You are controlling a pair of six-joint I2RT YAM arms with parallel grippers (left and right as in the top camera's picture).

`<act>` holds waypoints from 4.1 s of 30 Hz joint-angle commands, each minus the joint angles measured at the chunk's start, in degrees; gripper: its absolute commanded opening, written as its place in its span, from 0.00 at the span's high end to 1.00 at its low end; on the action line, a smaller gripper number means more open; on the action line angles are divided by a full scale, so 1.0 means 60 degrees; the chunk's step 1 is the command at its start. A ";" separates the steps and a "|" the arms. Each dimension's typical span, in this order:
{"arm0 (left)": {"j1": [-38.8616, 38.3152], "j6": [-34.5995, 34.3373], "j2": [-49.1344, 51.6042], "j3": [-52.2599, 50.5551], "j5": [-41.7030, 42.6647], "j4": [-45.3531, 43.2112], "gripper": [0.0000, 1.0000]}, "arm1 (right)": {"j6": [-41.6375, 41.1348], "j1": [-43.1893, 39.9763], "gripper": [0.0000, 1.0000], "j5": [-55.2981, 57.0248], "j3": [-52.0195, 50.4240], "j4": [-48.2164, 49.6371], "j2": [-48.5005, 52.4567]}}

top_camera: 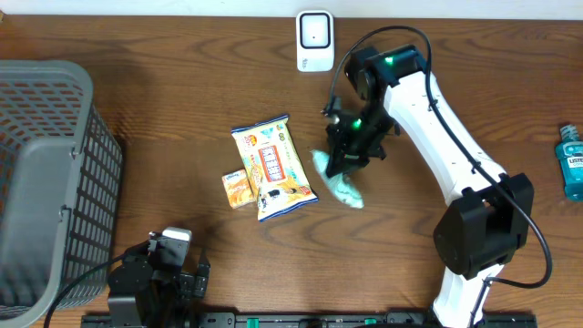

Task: Scan the item barcode
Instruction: 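Hold the mint pack up in front of the scanner, then carry the mint pack right and set it beside the teal bottle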

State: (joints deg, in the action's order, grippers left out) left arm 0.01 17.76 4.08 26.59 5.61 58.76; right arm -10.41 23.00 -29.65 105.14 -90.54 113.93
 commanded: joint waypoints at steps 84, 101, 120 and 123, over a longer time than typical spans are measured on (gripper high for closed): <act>0.0051 -0.0124 -0.0007 -0.0018 -0.0047 0.0018 0.02 | -0.1271 -0.1133 0.99 0.7089 0.8907 0.0794 0.5260; 0.0051 -0.0124 -0.0007 -0.0018 -0.0047 0.0018 0.02 | -0.3126 -0.4291 0.99 0.9989 0.7828 -0.1100 0.5260; 0.0051 -0.0124 -0.0007 -0.0018 -0.0047 0.0018 0.02 | -0.3719 -0.8448 0.99 0.9169 0.6156 0.0211 0.5260; 0.0051 -0.0124 -0.0007 -0.0018 -0.0047 0.0018 0.02 | -0.3544 -0.8728 0.62 0.8000 0.6160 0.0295 0.5260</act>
State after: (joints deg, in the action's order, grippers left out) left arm 0.01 17.76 4.08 26.59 5.61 58.76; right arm -31.75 -28.88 24.86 141.84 -88.97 147.48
